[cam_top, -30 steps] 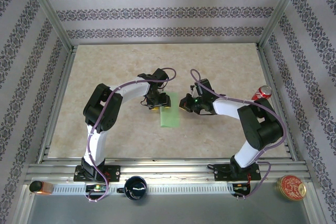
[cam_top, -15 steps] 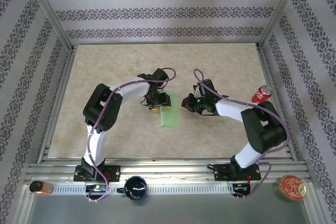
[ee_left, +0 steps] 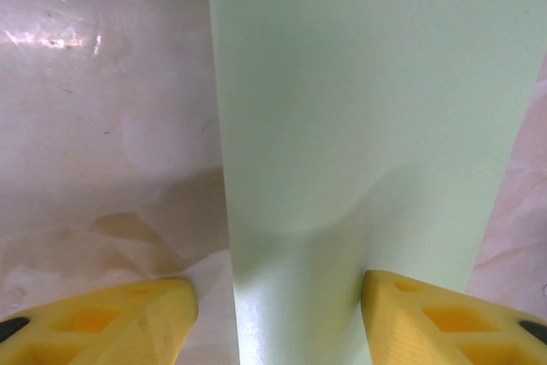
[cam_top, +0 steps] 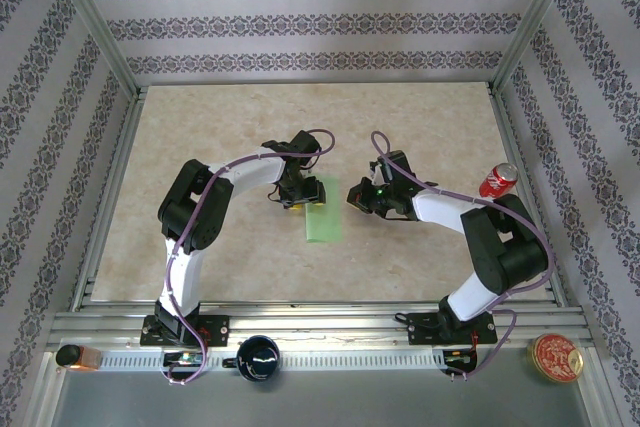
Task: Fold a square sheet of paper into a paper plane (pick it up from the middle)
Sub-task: Hold the square sheet of paper at the center of the table.
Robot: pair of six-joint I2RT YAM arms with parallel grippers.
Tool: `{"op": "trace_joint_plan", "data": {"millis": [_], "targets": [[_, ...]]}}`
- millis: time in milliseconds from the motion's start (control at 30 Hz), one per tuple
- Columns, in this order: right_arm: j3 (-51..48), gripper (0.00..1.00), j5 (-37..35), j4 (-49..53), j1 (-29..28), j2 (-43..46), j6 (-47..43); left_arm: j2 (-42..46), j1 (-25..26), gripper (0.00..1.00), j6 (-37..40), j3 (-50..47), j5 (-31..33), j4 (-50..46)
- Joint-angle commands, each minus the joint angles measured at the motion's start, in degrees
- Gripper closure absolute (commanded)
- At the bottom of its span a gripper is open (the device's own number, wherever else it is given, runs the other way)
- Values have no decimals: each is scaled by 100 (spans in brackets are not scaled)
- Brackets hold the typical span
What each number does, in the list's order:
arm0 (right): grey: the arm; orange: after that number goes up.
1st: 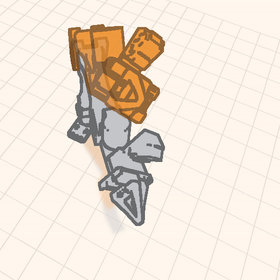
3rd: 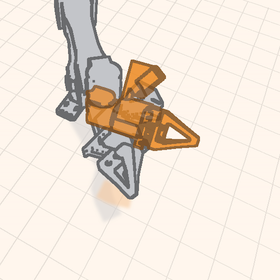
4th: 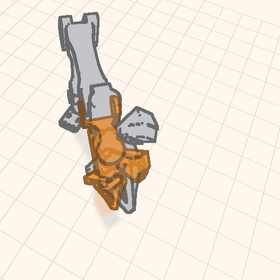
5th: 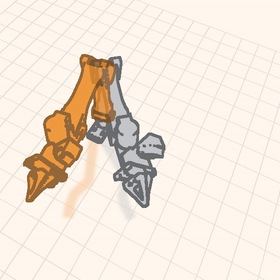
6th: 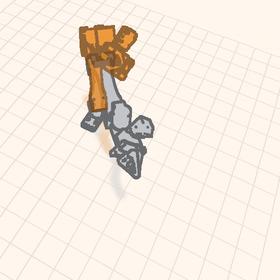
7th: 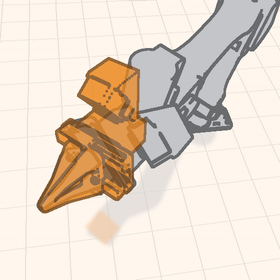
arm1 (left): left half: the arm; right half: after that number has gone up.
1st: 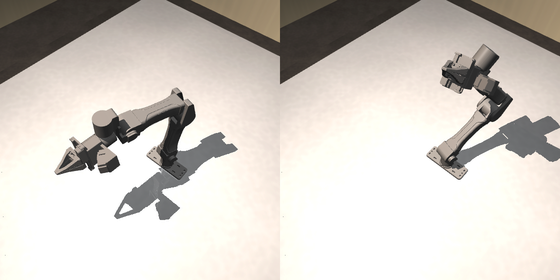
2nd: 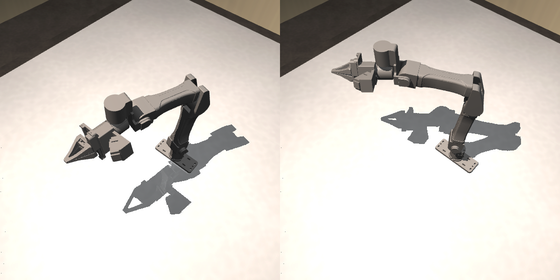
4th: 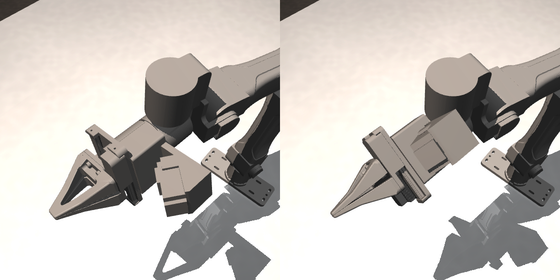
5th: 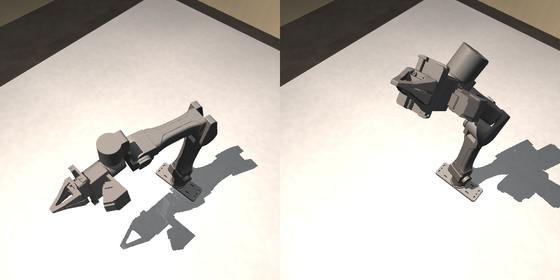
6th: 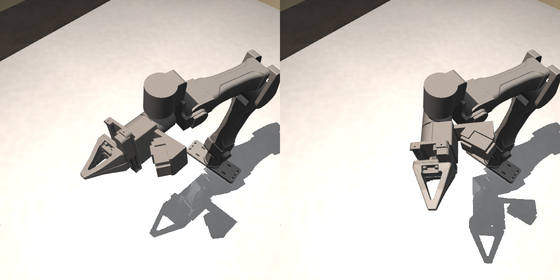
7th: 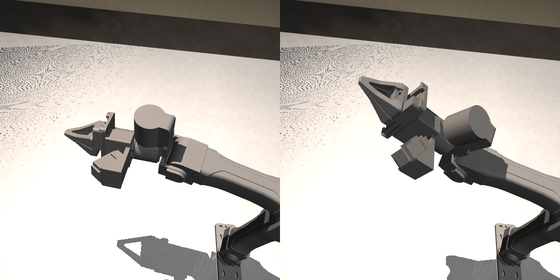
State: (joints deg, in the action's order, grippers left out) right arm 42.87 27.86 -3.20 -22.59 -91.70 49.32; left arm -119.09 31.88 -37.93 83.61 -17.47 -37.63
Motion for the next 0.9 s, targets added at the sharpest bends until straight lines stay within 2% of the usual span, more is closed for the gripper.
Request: {"op": "trace_joint_plan", "data": {"millis": [0,200,500,867], "targets": [[-51,100,-39,-34,57,122,15,-775,-17,41,84,-442,668,213],[-5,100,77,-112,44,5,21,-763,-22,41,67,-459,675,225],[547,100,494,-147,-94,-637,-184,-774,-23,41,132,-451,621,246],[1023,100,318,118,-386,-1228,-489,-775,-24,41,71,-512,595,335]]}}
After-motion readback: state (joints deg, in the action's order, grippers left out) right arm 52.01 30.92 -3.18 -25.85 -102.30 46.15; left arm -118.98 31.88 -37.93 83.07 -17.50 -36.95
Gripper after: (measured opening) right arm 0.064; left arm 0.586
